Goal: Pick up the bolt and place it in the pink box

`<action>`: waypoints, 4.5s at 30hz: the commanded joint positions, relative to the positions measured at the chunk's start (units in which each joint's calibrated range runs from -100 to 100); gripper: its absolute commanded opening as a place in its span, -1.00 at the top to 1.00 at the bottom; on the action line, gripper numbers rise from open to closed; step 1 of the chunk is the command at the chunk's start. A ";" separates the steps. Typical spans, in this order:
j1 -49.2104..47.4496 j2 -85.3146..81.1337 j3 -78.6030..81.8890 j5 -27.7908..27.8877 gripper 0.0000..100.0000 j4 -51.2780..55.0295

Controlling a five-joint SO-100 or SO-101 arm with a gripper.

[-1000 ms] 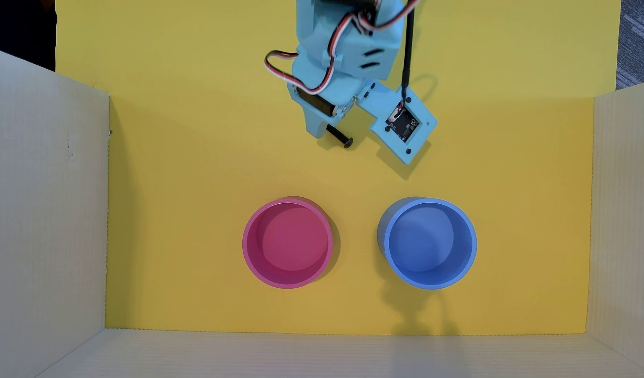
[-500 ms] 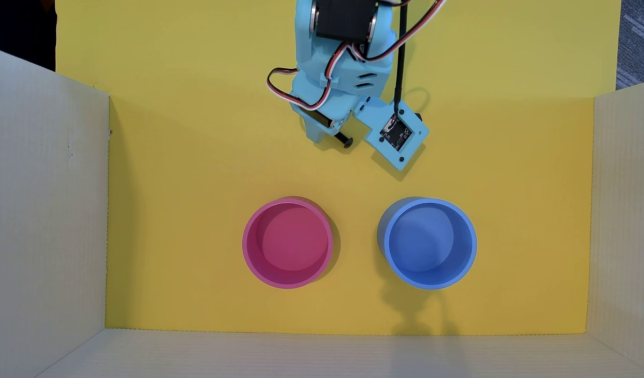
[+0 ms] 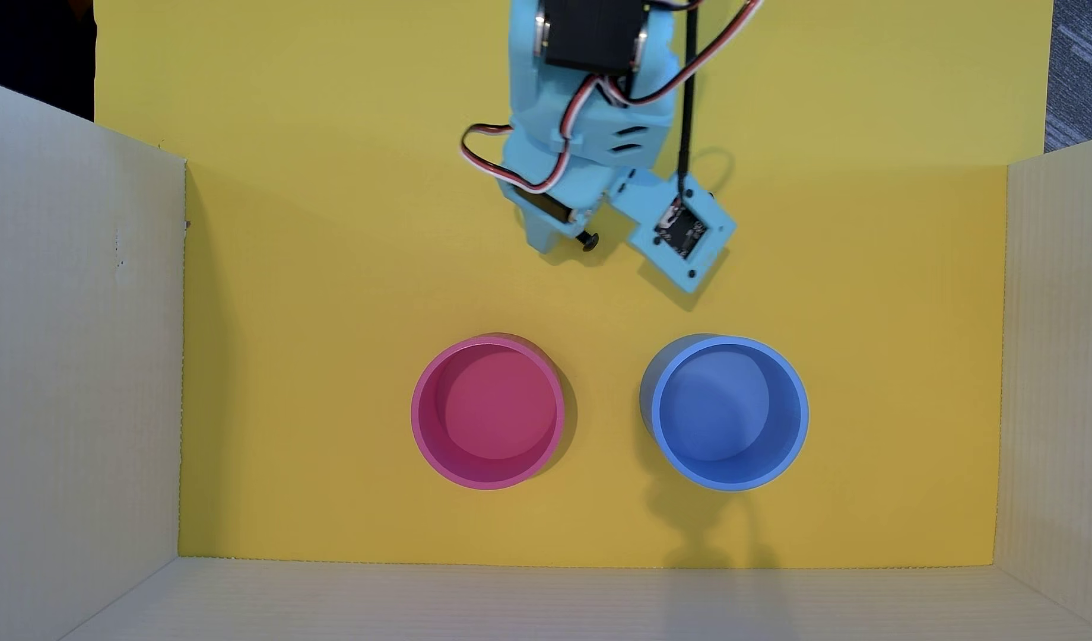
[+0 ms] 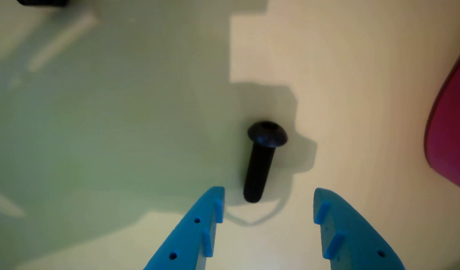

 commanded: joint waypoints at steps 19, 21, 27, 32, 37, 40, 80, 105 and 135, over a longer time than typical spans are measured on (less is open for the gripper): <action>0.06 10.29 -8.15 0.21 0.98 4.02; 0.06 10.12 -7.79 0.21 0.98 4.02; 0.36 8.78 -9.15 0.21 0.98 3.76; 0.73 -0.82 -11.32 0.26 0.98 4.19; 0.87 -10.92 -13.22 0.31 0.98 4.28; 0.87 -12.27 -18.11 0.31 0.98 5.91; 4.19 22.16 -54.83 0.21 1.00 14.49; -0.97 -53.85 17.17 6.57 0.98 -1.47; -10.53 -82.89 42.86 -0.68 0.97 21.61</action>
